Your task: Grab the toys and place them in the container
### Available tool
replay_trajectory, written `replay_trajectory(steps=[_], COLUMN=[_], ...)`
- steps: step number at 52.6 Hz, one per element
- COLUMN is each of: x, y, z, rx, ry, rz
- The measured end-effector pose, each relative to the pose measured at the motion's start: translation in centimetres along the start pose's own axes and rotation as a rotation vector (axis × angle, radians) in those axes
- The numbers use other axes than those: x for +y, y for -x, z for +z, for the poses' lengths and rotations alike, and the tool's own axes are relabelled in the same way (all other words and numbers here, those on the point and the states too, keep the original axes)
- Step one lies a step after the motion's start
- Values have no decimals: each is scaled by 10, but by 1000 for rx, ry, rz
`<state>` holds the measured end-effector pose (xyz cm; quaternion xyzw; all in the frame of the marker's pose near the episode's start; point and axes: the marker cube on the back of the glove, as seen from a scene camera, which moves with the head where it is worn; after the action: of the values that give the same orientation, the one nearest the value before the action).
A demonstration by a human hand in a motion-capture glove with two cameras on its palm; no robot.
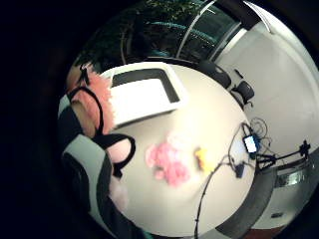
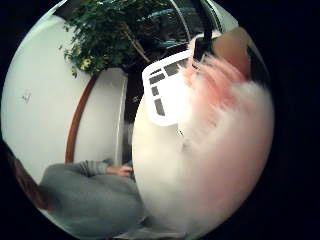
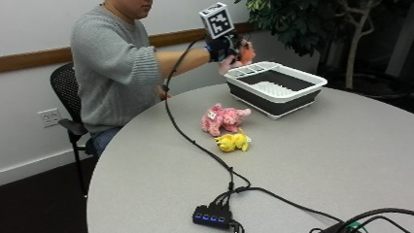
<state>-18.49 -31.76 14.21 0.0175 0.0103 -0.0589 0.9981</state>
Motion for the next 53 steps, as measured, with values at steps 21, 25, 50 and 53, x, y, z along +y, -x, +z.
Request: replay_trajectory(steps=[21,25,50,53], x=[-90,-89,-53,-40], y=[-5,-9,-16,-26], z=[82,93,69,59], rx=[51,53,-86,-70], ry=[125,153,259,253], rz=[60,131,101,89])
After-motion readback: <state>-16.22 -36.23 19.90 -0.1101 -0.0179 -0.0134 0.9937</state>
